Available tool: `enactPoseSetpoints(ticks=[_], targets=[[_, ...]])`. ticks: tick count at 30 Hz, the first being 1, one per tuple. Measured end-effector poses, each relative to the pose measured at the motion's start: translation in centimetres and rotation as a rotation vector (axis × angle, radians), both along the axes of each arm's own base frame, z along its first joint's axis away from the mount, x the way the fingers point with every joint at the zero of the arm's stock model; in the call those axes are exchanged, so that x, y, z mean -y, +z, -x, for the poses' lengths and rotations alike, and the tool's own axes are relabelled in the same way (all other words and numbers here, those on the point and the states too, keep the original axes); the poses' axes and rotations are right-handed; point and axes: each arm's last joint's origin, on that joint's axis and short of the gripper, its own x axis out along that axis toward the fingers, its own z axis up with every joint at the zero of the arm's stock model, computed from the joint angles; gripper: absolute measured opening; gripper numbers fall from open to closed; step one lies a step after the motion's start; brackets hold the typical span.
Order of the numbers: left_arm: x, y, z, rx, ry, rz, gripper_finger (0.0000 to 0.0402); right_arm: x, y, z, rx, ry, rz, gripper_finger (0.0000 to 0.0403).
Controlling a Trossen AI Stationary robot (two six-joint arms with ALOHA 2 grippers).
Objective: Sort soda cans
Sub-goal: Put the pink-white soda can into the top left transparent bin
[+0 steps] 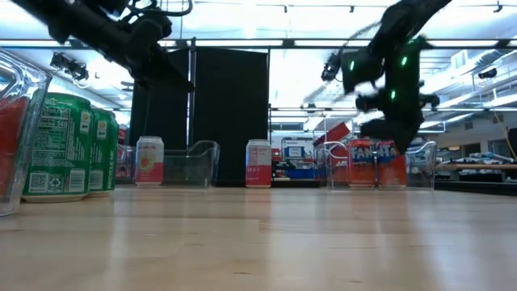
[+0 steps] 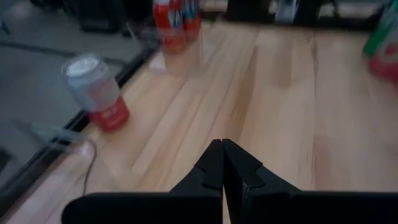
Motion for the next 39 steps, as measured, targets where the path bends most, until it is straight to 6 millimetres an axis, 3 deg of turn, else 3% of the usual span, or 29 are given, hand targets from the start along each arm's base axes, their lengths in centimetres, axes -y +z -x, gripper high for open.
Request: enactPoseSetpoints(ticks=[4, 9, 15, 18, 24, 32, 39], targets=[[0.0, 1.9, 0.2, -0.089, -0.011, -0.018, 0.0001, -2.4, 2.5, -0.9, 0.198, 0.191, 0.018, 0.0], [-1.1, 5.1, -0.2, -0.113, -0.015, 0.008, 0.0001, -4.7, 4.9, -3.5, 0.493, 0.403, 0.095, 0.0], [-4.2, 7.4, -1.3, -0.186, 0.029, 0.021, 0.0, -4.7, 5.5, -7.9, 0.769, 0.599, 0.18, 0.0009], [-6.2, 7.8, -1.7, -0.169, 0.042, 0.054, 0.0, -3.8, 5.3, -9.7, 0.827, 0.66, 0.276, 0.0023], [-8.8, 8.1, -1.4, -0.059, -0.081, 0.134, 0.0, -0.1, 5.6, -12.4, 0.847, 0.604, 0.363, 0.0077], [-10.0, 9.2, 0.1, -0.006, -0.034, 0.065, 0.0, 5.4, 5.4, -16.0, 0.785, 0.575, 0.417, 0.0213], [-10.2, 8.9, 1.8, -0.003, 0.006, 0.041, 0.0, 10.2, 4.6, -17.4, 0.757, 0.557, 0.27, 0.033]])
